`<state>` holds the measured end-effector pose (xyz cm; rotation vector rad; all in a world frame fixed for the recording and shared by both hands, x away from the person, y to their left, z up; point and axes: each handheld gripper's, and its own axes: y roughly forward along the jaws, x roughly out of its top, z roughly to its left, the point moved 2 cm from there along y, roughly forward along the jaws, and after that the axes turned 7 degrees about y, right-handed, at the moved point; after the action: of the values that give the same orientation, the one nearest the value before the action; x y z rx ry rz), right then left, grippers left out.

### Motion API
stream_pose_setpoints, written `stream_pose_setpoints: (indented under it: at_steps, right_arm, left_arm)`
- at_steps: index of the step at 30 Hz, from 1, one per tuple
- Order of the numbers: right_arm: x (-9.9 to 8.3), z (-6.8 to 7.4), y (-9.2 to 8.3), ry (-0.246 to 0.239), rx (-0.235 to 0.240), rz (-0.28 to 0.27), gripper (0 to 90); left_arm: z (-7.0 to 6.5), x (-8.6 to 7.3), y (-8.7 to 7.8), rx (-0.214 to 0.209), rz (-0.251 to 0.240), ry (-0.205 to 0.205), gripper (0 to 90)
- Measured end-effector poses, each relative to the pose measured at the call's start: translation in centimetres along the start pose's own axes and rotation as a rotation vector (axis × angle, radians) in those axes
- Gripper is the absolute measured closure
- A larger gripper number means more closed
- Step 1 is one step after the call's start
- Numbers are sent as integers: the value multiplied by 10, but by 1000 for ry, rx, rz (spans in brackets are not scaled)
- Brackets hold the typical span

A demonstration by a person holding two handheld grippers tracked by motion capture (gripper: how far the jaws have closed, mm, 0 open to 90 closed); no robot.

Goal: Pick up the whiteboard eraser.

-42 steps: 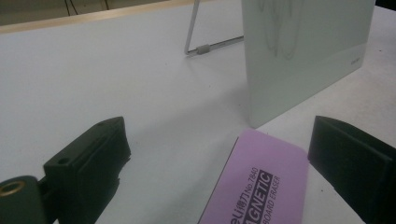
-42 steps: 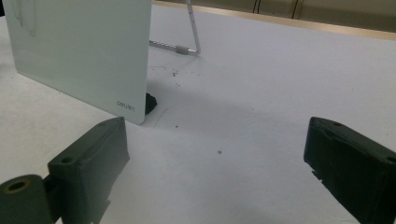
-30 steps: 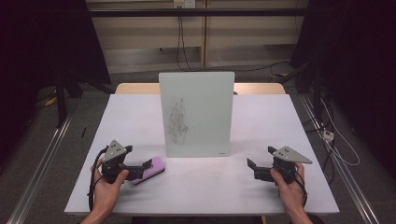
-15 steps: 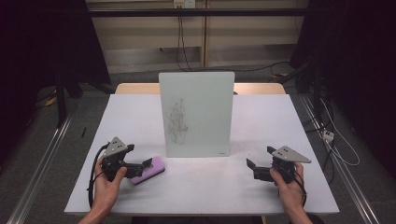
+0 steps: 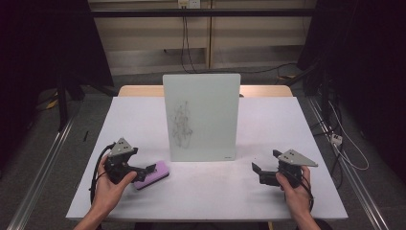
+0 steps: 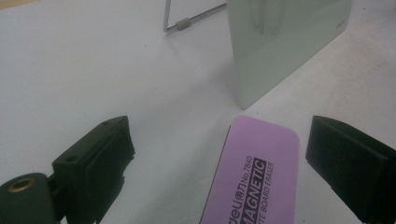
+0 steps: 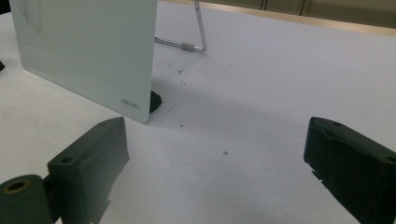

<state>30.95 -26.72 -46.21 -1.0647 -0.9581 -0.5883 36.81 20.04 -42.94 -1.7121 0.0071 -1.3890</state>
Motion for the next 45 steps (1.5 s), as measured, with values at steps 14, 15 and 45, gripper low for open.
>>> stream_pose_setpoints:
  at_steps: [14,15,45]
  right_arm:
    - [1,4,2,-6,-2,3,65]
    - [1,4,2,-5,-2,4,65]
    - [1,4,3,-11,9,13,63]
  left_arm:
    - [-3,14,0,-59,75,90,71]
    - [-3,16,0,-55,86,100,67]
    - [-6,12,21,-215,353,209,223]
